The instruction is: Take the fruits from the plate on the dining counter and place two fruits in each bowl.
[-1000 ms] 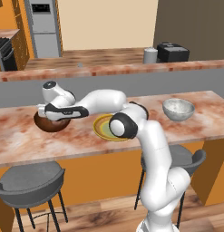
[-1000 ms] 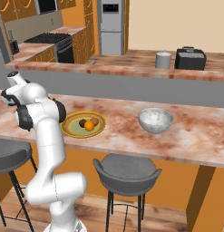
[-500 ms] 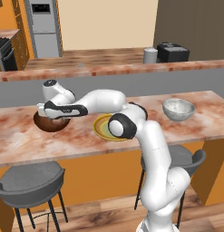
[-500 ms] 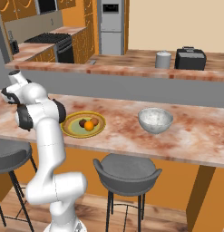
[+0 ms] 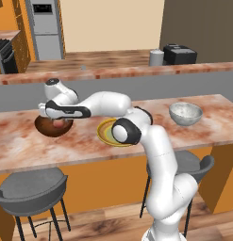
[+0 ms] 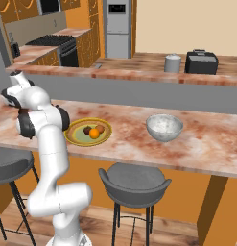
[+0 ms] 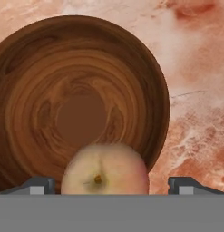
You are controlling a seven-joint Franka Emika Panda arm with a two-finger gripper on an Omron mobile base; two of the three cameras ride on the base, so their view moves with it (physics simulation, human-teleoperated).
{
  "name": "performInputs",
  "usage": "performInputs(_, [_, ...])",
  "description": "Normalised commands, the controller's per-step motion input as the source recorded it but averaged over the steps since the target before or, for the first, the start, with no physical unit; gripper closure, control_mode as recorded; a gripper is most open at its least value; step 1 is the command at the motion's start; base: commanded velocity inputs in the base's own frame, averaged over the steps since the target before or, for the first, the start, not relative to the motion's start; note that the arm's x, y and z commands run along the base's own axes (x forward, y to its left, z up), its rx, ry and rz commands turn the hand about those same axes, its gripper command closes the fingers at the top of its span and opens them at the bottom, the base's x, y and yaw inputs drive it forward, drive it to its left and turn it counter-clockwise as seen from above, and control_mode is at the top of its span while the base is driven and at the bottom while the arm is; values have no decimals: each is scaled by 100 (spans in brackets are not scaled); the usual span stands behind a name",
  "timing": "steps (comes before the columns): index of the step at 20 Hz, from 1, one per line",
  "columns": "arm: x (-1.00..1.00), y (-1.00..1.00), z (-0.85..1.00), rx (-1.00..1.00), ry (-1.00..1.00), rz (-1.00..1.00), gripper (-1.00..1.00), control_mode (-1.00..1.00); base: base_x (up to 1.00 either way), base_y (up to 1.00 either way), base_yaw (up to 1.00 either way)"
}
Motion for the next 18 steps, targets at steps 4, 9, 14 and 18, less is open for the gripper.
performInputs(4, [5, 0, 0, 0, 1, 0, -100, -100, 0, 0, 0])
performInputs(9, [9, 0, 4, 0, 0, 0, -100, -100, 0, 0, 0])
performInputs(14, [4, -3, 12, 0, 0, 0, -100, -100, 0, 0, 0])
performInputs(18, [-24, -25, 24, 0, 0, 0, -100, -100, 0, 0, 0])
